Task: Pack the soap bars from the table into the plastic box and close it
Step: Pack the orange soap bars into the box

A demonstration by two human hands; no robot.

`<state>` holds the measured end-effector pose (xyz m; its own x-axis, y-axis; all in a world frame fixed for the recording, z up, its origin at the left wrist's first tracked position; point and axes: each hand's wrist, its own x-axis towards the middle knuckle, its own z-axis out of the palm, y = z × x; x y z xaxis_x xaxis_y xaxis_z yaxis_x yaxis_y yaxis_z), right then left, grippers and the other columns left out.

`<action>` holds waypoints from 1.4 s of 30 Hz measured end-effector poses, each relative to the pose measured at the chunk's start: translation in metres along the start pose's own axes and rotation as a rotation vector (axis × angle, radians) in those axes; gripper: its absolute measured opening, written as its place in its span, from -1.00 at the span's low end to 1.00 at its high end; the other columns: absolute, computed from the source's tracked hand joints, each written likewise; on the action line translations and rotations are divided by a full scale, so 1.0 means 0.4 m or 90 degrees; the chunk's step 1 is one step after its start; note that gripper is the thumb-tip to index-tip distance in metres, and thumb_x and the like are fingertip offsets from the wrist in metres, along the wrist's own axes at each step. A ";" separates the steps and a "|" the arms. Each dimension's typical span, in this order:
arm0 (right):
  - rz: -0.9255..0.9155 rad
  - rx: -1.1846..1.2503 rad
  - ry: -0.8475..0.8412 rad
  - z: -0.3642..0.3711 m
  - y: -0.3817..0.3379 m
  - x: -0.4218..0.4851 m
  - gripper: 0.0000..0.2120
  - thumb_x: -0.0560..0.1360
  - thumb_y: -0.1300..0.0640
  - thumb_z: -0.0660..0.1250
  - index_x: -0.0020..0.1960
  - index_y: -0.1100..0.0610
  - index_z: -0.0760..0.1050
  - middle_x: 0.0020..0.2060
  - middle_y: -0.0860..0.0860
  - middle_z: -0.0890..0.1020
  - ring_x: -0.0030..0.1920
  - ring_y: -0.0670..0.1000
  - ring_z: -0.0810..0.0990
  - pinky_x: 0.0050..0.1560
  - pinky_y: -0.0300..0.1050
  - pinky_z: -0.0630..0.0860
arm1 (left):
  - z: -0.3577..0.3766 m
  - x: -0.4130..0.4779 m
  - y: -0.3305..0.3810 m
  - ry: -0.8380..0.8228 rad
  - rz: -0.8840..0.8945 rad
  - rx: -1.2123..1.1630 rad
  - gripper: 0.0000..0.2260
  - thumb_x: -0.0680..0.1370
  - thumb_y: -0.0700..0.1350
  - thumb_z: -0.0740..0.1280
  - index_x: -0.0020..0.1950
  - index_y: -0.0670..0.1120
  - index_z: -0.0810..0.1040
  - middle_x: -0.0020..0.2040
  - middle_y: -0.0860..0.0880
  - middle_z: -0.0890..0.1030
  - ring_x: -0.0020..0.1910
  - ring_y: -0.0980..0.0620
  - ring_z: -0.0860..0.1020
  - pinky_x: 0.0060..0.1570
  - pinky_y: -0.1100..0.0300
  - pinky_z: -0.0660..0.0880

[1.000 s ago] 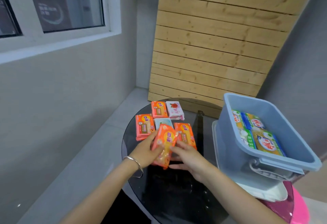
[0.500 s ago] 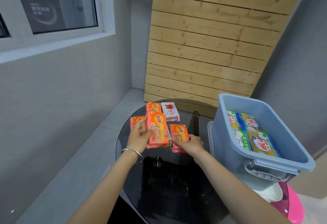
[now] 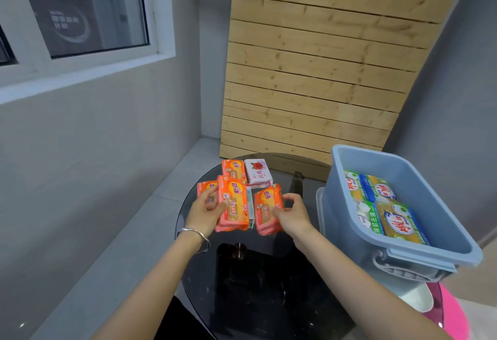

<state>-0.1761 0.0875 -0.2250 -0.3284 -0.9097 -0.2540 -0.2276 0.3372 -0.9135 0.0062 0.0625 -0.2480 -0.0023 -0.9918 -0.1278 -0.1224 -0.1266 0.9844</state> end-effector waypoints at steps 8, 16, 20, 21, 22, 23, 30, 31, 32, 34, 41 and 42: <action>-0.151 0.155 -0.005 -0.144 -0.177 -0.077 -0.59 0.51 0.24 0.33 0.32 0.08 0.33 0.05 0.09 0.61 0.03 0.08 0.63 0.08 0.00 0.58 | 0.053 0.002 0.133 0.013 0.035 -0.126 -0.60 0.53 -0.14 0.31 0.36 -0.03 0.37 0.02 -0.17 0.64 -0.17 -0.05 0.63 -0.23 0.12 0.57; -0.083 0.250 0.066 -0.419 -0.203 -0.002 -0.60 0.52 0.24 0.32 0.34 0.12 0.41 -0.06 0.09 0.65 -0.17 0.02 0.64 -0.11 -0.07 0.58 | 0.180 -0.008 0.306 -0.080 0.078 -0.127 -0.60 0.54 -0.14 0.31 0.36 0.03 0.37 -0.13 -0.06 0.67 -0.39 0.08 0.65 -0.45 0.15 0.60; 0.005 0.181 0.117 -0.493 -0.141 0.077 -0.63 0.53 0.26 0.29 0.33 0.18 0.41 0.08 0.16 0.61 -0.10 0.09 0.61 -0.17 -0.04 0.56 | 0.242 -0.005 0.321 -0.090 0.090 -0.096 -0.60 0.53 -0.10 0.32 0.35 0.07 0.38 -0.37 0.09 0.69 -0.20 -0.16 0.62 -0.04 -0.22 0.54; 0.032 0.175 0.113 -0.498 -0.123 0.097 -0.64 0.53 0.26 0.28 0.33 0.19 0.41 0.12 0.17 0.61 -0.05 0.11 0.62 -0.17 -0.03 0.55 | 0.254 -0.008 0.323 -0.089 0.089 -0.096 -0.61 0.53 -0.09 0.32 0.35 0.07 0.38 -0.35 0.07 0.69 -0.17 -0.17 0.62 0.01 -0.28 0.50; 0.057 0.178 0.111 -0.501 -0.110 0.112 -0.63 0.53 0.27 0.28 0.33 0.19 0.40 0.15 0.18 0.60 0.02 0.14 0.61 -0.12 -0.01 0.56 | 0.264 -0.011 0.324 -0.089 0.088 -0.094 -0.61 0.53 -0.08 0.32 0.35 0.07 0.38 -0.30 0.06 0.68 -0.18 -0.14 0.63 0.03 -0.29 0.49; 0.076 0.183 0.107 -0.500 -0.098 0.127 -0.62 0.52 0.27 0.29 0.33 0.19 0.40 0.16 0.18 0.60 0.08 0.16 0.61 -0.07 0.02 0.57 | 0.274 -0.013 0.325 -0.088 0.088 -0.091 -0.60 0.53 -0.08 0.32 0.36 0.06 0.38 -0.23 0.05 0.67 -0.19 -0.08 0.65 0.04 -0.26 0.50; 0.060 0.030 0.069 -0.472 -0.064 0.150 -0.62 0.46 0.12 0.41 0.25 0.15 0.46 0.10 0.14 0.63 0.08 0.14 0.62 0.03 0.00 0.56 | 0.302 -0.005 0.329 -0.092 0.096 -0.054 -0.58 0.53 -0.05 0.30 0.39 0.08 0.36 -0.17 0.06 0.65 -0.23 0.09 0.65 -0.14 0.01 0.56; 0.043 0.000 0.079 -0.474 -0.063 0.151 -0.64 0.45 0.09 0.42 0.21 0.14 0.48 0.08 0.13 0.64 0.07 0.13 0.62 0.00 -0.04 0.55 | 0.306 -0.005 0.331 -0.097 0.092 -0.055 -0.59 0.53 -0.04 0.30 0.38 0.08 0.36 -0.15 0.04 0.66 -0.20 0.05 0.66 -0.11 -0.06 0.57; 0.026 -0.029 0.085 -0.478 -0.064 0.146 -0.68 0.45 0.06 0.42 0.16 0.13 0.50 0.05 0.12 0.65 0.05 0.12 0.63 -0.02 -0.07 0.55 | 0.312 -0.006 0.333 -0.102 0.087 -0.059 -0.59 0.54 -0.04 0.30 0.38 0.09 0.36 -0.13 0.01 0.66 -0.18 0.01 0.66 -0.13 -0.08 0.57; -0.001 -0.099 0.080 -0.481 -0.064 0.139 -0.82 0.44 0.01 0.42 -0.04 0.09 0.55 -0.05 0.07 0.66 0.00 0.09 0.65 -0.01 -0.09 0.56 | 0.323 -0.009 0.337 -0.112 0.084 -0.073 -0.60 0.54 -0.05 0.30 0.37 0.08 0.36 -0.11 -0.02 0.67 -0.15 -0.03 0.65 -0.26 0.04 0.56; 0.003 -0.135 0.067 -0.530 -0.072 0.144 -0.67 0.55 -0.04 0.24 0.10 0.19 0.59 -0.01 0.08 0.65 0.00 0.08 0.61 -0.01 -0.08 0.53 | 0.398 -0.015 0.361 -0.164 0.084 -0.108 -0.62 0.53 -0.09 0.32 0.34 0.06 0.40 -0.05 -0.11 0.68 -0.06 -0.06 0.66 -0.01 0.05 0.58; -0.052 -0.133 0.116 -0.549 -0.077 0.144 -0.68 0.57 0.00 0.22 0.13 0.21 0.57 0.01 0.08 0.63 0.03 0.07 0.58 0.01 -0.12 0.47 | 0.410 -0.014 0.367 -0.173 0.084 -0.105 -0.62 0.52 -0.10 0.33 0.33 0.06 0.40 -0.06 -0.10 0.68 -0.08 -0.05 0.66 -0.03 0.06 0.59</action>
<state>-0.3891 0.0780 -0.1418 -0.4563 -0.8838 -0.1034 -0.4374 0.3239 -0.8389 -0.1747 0.0523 -0.1227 -0.2737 -0.9618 -0.0036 0.0589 -0.0205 0.9981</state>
